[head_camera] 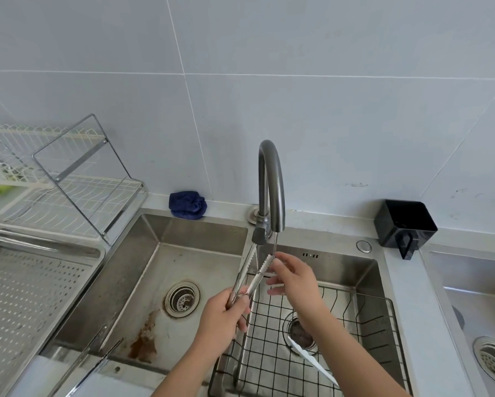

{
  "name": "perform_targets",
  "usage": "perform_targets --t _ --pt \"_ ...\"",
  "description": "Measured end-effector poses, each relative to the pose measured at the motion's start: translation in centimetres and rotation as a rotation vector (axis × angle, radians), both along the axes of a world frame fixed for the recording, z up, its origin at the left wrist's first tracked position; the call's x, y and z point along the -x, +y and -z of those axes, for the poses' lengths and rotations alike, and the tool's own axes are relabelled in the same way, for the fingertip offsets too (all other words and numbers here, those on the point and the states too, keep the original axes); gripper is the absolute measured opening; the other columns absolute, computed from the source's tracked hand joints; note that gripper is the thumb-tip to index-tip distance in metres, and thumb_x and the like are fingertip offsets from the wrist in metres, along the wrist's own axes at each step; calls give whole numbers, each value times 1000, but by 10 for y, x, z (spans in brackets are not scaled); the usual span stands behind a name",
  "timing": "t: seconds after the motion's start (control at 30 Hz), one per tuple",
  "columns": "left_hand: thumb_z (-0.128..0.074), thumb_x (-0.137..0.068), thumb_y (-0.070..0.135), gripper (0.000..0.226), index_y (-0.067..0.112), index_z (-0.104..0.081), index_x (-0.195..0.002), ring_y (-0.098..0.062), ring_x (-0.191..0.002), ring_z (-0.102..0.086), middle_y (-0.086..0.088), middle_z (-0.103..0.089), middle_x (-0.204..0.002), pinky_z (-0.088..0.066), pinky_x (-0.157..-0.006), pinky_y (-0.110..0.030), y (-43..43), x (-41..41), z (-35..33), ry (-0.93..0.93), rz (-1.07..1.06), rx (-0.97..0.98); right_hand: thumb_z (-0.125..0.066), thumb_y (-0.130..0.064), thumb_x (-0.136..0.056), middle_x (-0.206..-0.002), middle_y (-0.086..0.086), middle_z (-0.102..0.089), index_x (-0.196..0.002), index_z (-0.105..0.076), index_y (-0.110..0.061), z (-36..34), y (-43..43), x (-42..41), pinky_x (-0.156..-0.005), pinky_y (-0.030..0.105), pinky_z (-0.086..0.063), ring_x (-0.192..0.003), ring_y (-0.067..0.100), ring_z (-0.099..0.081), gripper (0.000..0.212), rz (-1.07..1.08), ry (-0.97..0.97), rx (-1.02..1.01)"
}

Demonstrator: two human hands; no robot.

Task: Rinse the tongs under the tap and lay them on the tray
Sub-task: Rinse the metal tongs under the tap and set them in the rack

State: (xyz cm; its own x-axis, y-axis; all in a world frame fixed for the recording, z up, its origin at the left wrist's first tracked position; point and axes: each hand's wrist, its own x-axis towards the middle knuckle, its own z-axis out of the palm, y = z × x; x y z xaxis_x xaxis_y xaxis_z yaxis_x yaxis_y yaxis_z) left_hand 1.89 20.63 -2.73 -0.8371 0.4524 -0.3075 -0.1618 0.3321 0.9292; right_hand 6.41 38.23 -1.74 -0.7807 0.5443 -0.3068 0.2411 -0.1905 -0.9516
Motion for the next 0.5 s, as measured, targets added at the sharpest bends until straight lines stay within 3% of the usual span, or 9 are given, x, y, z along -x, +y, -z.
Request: perform_targets --t 0.17,0.33,0.5 --pt "-59 -99 21 21 36 -67 -88 -10 -49 -62 -8 -69 -76 -55 -52 -30 1 -8 -3 198 35 171 -53 -23 -106 -77 14 -75 -91 -76 -3 -3 -13 12 -60 35 -61 -65 24 -68 34 73 18 115" --pt "-55 -98 29 17 42 -63 -90 -13 -64 -67 8 -66 -76 -59 -65 -42 2 -6 -12 375 48 399 -56 -8 -98 -73 16 -74 -85 -72 1 -5 -15 17 -62 35 -61 -63 24 -69 22 81 19 144" --pt "-55 -98 28 14 37 -65 -98 -14 -66 -67 8 -64 -75 -59 -67 -44 5 -6 -18 380 54 400 -60 -7 -95 -78 22 -75 -85 -72 2 -8 -11 16 -61 34 -61 -64 26 -70 18 88 53 163"
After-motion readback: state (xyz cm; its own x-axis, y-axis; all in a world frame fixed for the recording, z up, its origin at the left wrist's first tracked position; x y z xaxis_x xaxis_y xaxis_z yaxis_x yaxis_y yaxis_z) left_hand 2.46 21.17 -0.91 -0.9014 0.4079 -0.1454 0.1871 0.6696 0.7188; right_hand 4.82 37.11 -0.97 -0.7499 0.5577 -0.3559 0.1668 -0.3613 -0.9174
